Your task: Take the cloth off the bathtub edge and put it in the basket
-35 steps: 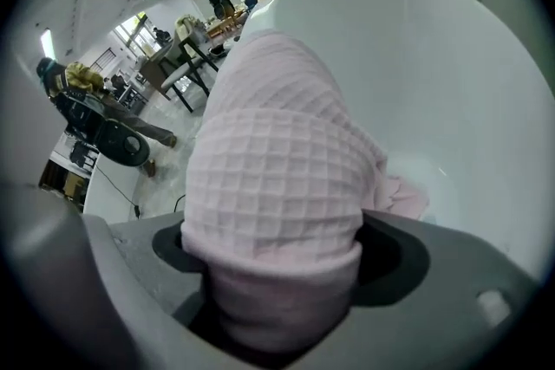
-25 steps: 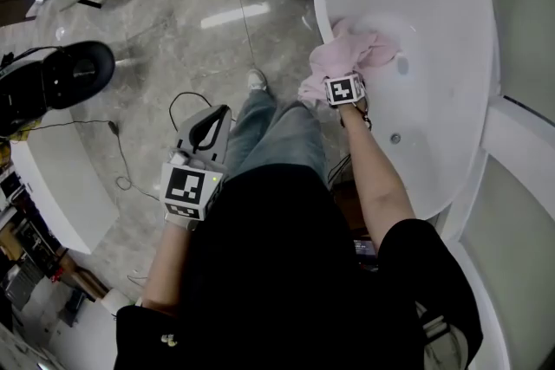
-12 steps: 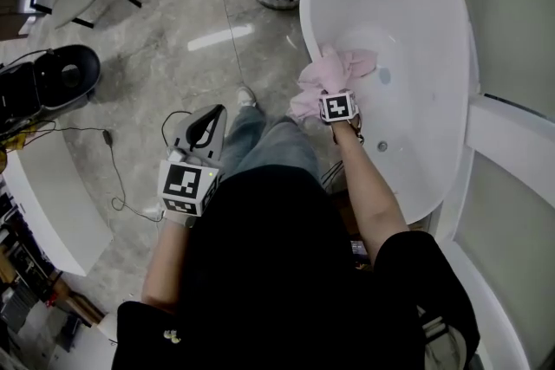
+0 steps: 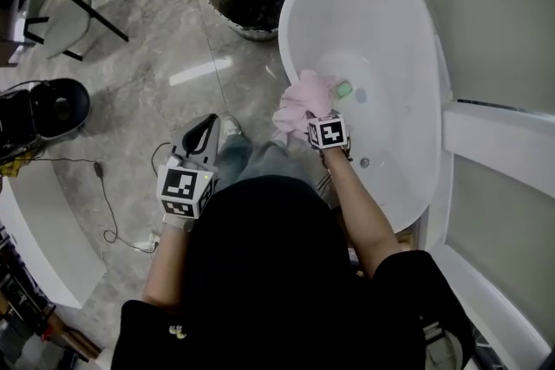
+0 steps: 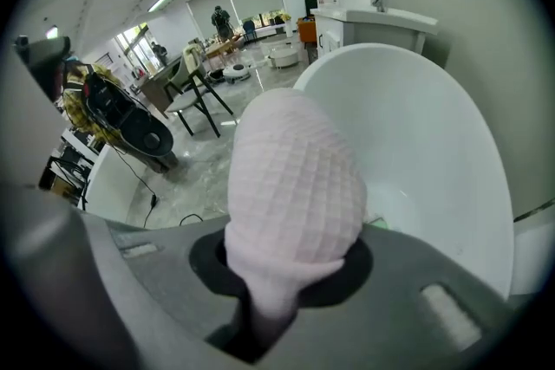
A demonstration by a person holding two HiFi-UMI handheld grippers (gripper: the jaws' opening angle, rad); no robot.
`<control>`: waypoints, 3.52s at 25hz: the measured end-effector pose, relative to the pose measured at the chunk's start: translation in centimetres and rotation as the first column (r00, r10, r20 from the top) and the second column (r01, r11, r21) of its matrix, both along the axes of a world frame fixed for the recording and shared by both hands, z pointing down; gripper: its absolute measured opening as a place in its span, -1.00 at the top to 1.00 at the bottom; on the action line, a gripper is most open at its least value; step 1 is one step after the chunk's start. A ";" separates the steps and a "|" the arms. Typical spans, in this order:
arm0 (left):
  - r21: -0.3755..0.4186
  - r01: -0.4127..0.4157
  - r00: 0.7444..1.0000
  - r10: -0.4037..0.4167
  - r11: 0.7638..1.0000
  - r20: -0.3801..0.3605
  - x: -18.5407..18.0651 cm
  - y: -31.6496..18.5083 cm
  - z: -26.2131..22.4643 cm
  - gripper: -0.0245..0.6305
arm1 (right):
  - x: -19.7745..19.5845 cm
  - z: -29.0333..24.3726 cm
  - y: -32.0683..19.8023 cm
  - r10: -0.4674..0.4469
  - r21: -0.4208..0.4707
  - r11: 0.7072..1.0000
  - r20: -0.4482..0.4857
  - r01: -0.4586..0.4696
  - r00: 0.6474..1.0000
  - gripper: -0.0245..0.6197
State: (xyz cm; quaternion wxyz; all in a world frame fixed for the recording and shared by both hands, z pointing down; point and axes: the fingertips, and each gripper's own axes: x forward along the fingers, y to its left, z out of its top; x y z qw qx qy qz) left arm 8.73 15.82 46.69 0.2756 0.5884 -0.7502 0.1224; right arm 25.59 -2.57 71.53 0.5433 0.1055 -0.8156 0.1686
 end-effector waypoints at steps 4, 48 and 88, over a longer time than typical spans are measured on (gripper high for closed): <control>0.032 -0.006 1.000 0.005 0.999 0.005 -0.5 -0.9 -1.5 0.88 | -1.6 -5.3 0.4 0.000 -0.013 1.000 0.102 0.001 0.995 0.65; 0.222 0.103 0.995 -0.102 0.970 -0.016 -20.6 8.8 -10.6 0.88 | -28.0 -37.3 9.6 -0.088 0.053 0.996 0.617 0.070 0.782 0.64; 0.128 0.289 0.957 -0.291 0.949 -0.001 -45.2 -13.2 -9.4 0.88 | -59.4 -33.1 -14.7 -0.172 -0.069 0.959 0.632 0.276 0.756 0.64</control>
